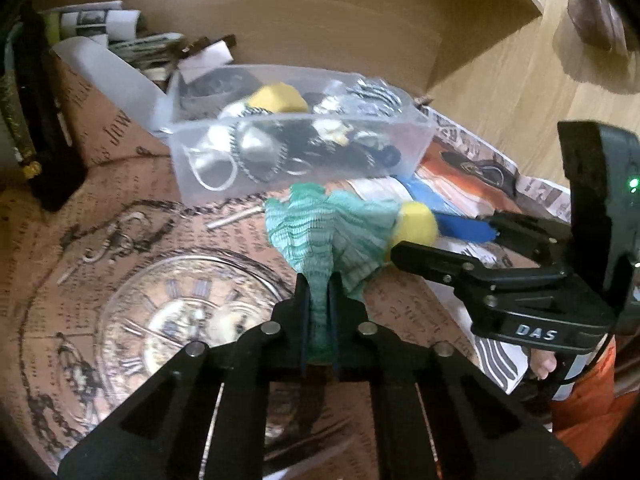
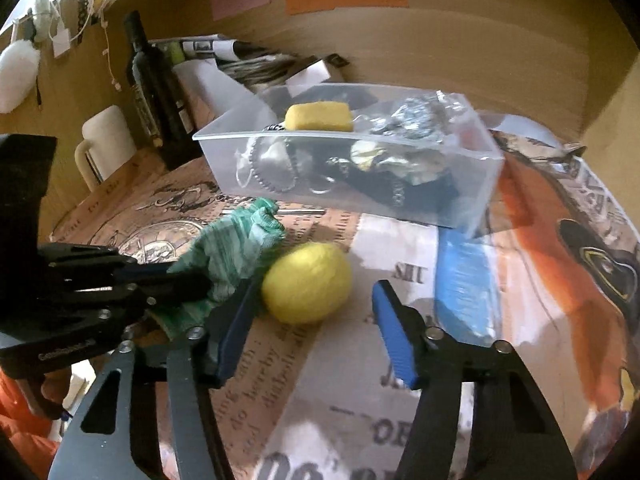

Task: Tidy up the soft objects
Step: 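Grasp the green striped cloth with left tool while right tool grasps the yellow ball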

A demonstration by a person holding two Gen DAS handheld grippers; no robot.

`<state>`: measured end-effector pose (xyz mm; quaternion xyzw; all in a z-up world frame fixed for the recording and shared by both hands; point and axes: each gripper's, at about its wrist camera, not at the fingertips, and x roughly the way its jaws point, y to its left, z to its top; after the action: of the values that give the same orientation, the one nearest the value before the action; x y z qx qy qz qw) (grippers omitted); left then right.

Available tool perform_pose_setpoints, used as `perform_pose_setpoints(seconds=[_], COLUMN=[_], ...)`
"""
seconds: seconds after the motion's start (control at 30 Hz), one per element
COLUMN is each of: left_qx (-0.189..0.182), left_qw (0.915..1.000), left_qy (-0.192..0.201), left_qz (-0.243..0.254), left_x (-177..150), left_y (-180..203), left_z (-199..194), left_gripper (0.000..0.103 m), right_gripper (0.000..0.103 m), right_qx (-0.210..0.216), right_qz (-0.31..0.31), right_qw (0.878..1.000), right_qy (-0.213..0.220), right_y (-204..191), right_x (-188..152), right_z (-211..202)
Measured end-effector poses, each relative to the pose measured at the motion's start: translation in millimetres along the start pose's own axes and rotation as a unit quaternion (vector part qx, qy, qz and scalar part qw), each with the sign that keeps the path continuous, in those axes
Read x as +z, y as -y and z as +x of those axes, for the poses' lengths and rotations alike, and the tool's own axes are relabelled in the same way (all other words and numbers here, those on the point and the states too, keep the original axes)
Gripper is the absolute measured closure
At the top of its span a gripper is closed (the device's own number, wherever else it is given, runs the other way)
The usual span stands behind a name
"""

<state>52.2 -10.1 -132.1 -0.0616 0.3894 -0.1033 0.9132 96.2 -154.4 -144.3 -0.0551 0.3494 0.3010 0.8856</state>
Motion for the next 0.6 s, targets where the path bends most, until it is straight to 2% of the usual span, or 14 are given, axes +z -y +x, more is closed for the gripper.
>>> perform_pose_setpoints(seconds=[0.07, 0.27, 0.6], left_qx=[0.005, 0.013, 0.037], left_qw=[1.0, 0.9996, 0.9946], left_qy=[0.006, 0.026, 0.094], left_qz=[-0.005, -0.005, 0.022], left_x=[3.2, 14.2, 49.5], left_y=[-5.7, -14.9, -8.3], left_z=[-3.8, -13.7, -39.0], left_gripper=[0.097, 0.098, 0.098], right_gripper=[0.06, 0.062, 0.062], right_qx=[0.005, -0.001, -0.03], right_qz=[-0.001, -0.001, -0.004], right_qw=[1.0, 1.0, 0.997], right_qy=[-0.007, 0.009, 0.073], right_y=[-1.4, -0.4, 8.5], right_x=[1.8, 4.8, 30.9], right_z=[4.6, -1.7, -33.3])
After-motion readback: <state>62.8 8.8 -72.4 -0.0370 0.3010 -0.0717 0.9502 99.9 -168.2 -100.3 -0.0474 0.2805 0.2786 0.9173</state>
